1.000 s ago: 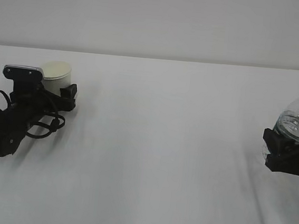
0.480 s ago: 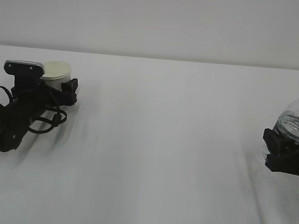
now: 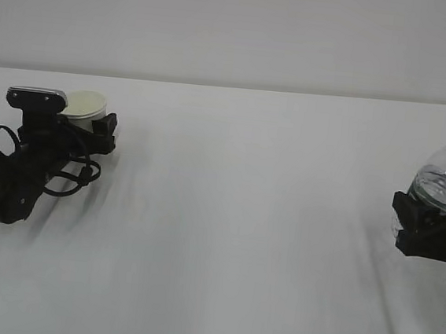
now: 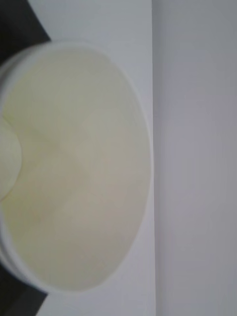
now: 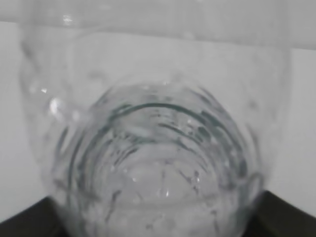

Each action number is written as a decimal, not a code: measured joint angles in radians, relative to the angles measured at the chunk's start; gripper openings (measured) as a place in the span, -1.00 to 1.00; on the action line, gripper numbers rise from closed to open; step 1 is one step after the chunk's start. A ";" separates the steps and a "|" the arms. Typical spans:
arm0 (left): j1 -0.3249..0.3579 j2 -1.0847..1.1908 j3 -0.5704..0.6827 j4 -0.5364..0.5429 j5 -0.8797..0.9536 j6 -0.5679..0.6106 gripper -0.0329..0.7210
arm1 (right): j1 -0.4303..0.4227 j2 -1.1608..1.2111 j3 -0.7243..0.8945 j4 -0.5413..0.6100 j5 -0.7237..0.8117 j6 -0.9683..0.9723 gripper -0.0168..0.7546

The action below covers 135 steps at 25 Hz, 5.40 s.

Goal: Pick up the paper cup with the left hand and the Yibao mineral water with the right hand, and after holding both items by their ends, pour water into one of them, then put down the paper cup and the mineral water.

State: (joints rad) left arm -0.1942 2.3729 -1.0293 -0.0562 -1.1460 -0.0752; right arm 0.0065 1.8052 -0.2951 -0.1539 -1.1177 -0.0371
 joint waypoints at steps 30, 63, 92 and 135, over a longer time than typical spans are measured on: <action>0.000 0.000 0.011 0.000 -0.001 0.000 0.39 | 0.000 0.000 0.000 0.000 0.000 0.000 0.25; 0.010 -0.203 0.238 0.453 -0.002 -0.116 0.33 | 0.000 0.000 0.000 -0.010 0.000 0.000 0.25; -0.039 -0.305 0.270 1.057 -0.002 -0.359 0.33 | 0.000 0.000 0.004 -0.099 0.000 0.019 0.25; -0.288 -0.312 0.155 1.167 -0.002 -0.482 0.31 | 0.000 -0.249 0.008 -0.242 0.211 0.088 0.24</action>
State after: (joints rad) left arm -0.4820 2.0607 -0.8744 1.1107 -1.1475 -0.5574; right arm 0.0065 1.5560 -0.2868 -0.3957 -0.9064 0.0509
